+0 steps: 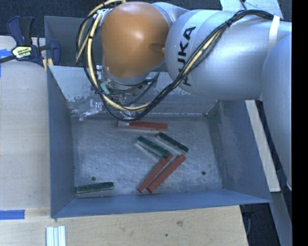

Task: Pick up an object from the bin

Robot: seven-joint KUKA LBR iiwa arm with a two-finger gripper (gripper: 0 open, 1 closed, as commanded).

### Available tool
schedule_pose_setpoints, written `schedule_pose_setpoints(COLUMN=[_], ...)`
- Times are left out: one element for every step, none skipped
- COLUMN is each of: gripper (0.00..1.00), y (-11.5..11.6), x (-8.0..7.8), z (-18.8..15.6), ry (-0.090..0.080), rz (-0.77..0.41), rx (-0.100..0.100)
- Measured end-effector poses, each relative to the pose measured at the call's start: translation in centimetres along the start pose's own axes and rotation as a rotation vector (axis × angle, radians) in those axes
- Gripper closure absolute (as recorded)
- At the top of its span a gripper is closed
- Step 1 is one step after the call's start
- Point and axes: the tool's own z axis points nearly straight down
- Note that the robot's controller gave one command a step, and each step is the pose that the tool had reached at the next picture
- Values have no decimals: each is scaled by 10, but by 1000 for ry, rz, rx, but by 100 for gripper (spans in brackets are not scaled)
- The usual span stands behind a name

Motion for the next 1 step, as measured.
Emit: schedule_pose_setpoints(gripper=[0], y=[4], x=[-16], z=[124], ry=[8], rz=[137], rx=[-12])
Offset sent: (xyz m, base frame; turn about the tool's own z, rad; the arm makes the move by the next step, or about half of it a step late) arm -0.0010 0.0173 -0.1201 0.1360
